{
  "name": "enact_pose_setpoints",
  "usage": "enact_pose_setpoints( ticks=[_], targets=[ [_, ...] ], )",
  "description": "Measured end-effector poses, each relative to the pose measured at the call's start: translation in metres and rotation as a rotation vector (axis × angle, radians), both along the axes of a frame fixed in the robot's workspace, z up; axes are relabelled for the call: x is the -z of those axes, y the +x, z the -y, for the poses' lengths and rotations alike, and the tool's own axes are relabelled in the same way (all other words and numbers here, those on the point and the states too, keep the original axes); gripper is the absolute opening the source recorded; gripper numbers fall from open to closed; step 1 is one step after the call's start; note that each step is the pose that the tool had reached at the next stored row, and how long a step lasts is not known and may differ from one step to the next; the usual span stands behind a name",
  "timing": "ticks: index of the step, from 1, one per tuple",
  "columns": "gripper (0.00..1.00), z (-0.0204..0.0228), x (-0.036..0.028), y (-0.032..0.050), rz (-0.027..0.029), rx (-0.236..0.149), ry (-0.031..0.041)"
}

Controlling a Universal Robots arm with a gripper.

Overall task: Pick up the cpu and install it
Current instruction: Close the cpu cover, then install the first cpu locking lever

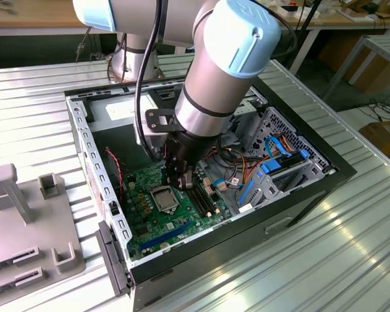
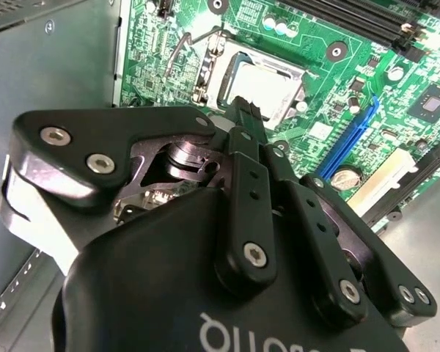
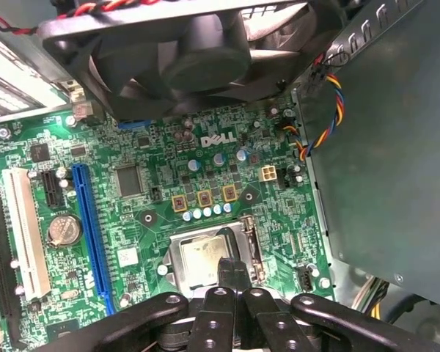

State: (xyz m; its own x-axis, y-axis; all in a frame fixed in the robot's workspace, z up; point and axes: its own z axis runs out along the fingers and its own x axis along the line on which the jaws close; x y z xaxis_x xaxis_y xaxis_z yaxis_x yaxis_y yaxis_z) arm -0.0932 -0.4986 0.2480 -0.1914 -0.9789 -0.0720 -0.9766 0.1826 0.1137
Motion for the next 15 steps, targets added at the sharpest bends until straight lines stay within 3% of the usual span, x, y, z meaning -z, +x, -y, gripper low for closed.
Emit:
enact_pose_setpoints(
  ticks=[15],
  targets=[
    [0.11,0.0,0.0,0.0,-0.0001,-0.019,-0.0153]
  ],
)
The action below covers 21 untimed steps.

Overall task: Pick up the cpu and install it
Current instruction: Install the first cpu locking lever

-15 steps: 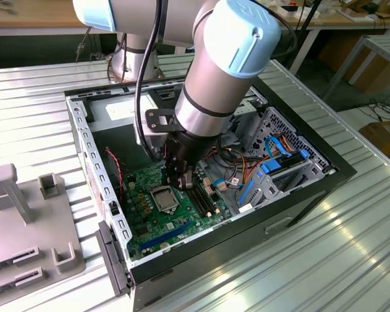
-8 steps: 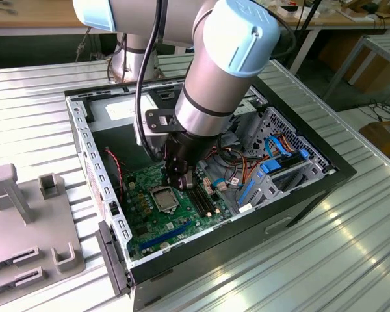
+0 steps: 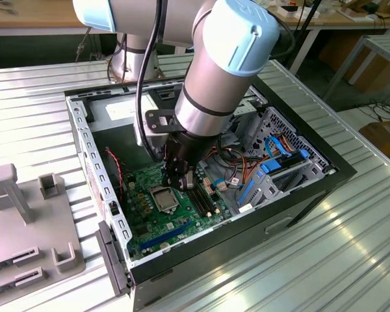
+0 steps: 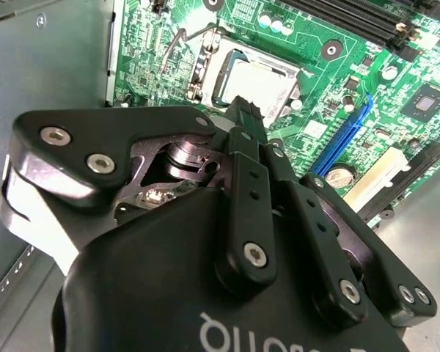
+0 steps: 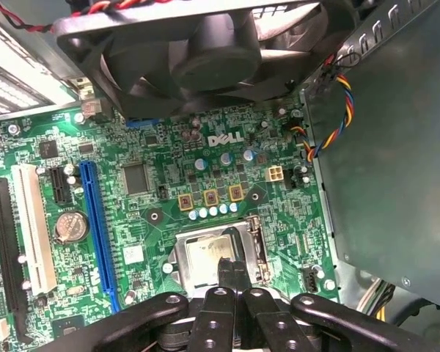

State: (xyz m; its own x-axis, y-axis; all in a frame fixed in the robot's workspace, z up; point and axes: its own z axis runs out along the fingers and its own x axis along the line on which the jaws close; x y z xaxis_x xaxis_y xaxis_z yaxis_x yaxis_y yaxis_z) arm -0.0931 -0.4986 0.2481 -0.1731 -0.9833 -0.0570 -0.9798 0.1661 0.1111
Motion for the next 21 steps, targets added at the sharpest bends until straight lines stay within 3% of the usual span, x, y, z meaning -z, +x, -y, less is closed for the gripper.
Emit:
enact_pose_setpoints(
  ticks=[3,5,10,11,13,21],
  targets=[
    [0.11,0.0,0.0,0.0,0.0001,-0.002,-0.0017],
    [0.11,-0.0001,0.0,0.0042,-0.0001,-0.002,-0.002],
    [0.11,0.0,0.0003,0.0283,-0.004,-0.002,-0.0018],
    [0.11,0.0,0.0003,0.0448,-0.0059,-0.002,-0.0015],
    [0.11,-0.0006,0.0003,0.0585,-0.0063,-0.002,-0.0015],
    [0.11,-0.0135,0.0003,0.0646,-0.0063,-0.002,-0.0014]
  ],
)
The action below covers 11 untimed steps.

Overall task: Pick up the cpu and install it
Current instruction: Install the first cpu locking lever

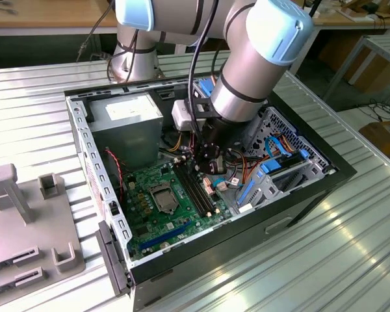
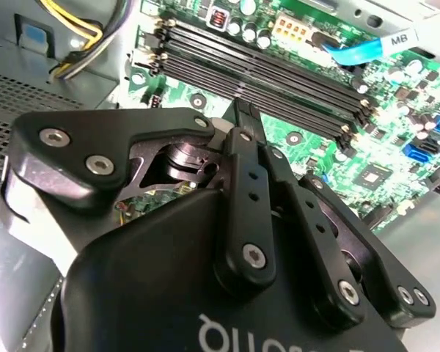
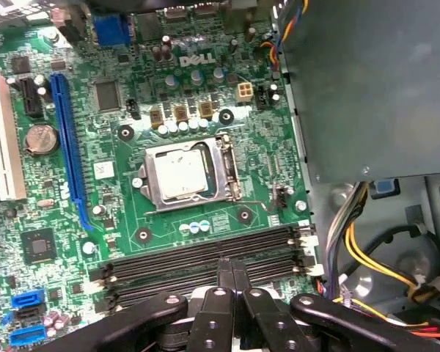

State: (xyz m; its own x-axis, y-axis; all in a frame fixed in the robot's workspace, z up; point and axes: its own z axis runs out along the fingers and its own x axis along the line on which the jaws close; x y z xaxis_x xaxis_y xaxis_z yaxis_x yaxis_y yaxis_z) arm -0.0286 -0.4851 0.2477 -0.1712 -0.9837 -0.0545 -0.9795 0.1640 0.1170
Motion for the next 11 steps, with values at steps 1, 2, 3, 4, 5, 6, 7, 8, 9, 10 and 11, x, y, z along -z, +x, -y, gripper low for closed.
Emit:
enact_pose_setpoints(
  ticks=[1,2,3,4,5,6,7,8,9,10,11],
  targets=[
    [0.11,-0.002,0.0001,0.0,-0.0001,-0.001,0.0],
    [0.11,-0.0043,0.0001,0.0,-0.0001,-0.002,0.0],
    [0.11,-0.0075,0.0002,0.0,0.0,-0.003,0.0],
    [0.11,-0.0093,0.0002,0.0,0.0,-0.004,0.0001],
    [0.11,-0.0113,0.0002,0.0,0.0,-0.004,0.0001],
    [0.11,-0.0142,0.0001,0.0,-0.0001,-0.005,-0.0008],
    [0.11,-0.0171,0.0001,0.0,-0.0001,-0.005,-0.0039],
    [0.11,-0.0186,0.0001,-0.0002,0.0001,-0.005,-0.0059],
    [0.11,-0.0199,0.0002,-0.0003,0.0004,-0.006,-0.007],
    [0.11,-0.0218,0.0002,-0.0007,0.0009,-0.006,-0.0078],
    [0.11,-0.0235,0.0002,-0.0011,0.0013,-0.006,-0.0079]
  ],
)
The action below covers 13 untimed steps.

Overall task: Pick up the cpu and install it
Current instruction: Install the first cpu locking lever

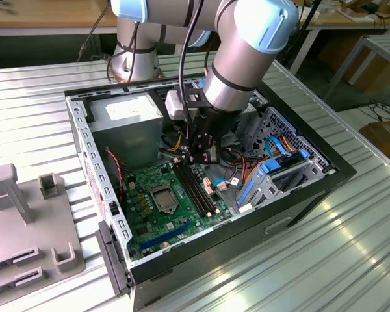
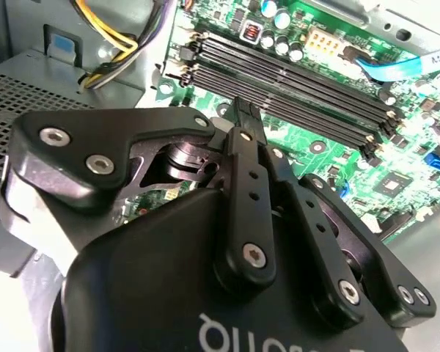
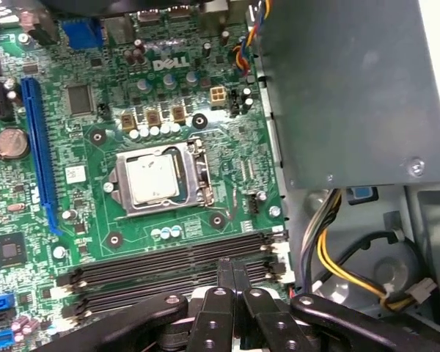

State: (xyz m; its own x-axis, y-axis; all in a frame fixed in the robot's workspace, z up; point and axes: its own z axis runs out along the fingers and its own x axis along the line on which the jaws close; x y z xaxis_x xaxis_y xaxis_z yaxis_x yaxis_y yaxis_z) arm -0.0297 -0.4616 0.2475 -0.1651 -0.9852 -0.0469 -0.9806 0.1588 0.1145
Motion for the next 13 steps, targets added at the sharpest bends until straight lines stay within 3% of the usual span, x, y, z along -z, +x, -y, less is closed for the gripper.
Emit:
enact_pose_setpoints(
  ticks=[3,6,7,10,12,13],
  targets=[
    [0.11,-0.0085,0.0,-0.0019,0.0019,-0.001,-0.0019],
    [0.11,-0.0116,0.0,-0.0035,0.0094,-0.002,-0.0036],
    [0.11,-0.0121,0.0,-0.004,0.0147,-0.002,-0.0035],
    [0.11,-0.0128,0.0,-0.0059,0.0416,-0.003,-0.0036],
    [0.11,-0.0129,0.0,-0.0092,0.0504,-0.003,-0.0043],
    [0.11,-0.0129,0.0,-0.0106,0.0512,-0.004,-0.0043]
  ],
)
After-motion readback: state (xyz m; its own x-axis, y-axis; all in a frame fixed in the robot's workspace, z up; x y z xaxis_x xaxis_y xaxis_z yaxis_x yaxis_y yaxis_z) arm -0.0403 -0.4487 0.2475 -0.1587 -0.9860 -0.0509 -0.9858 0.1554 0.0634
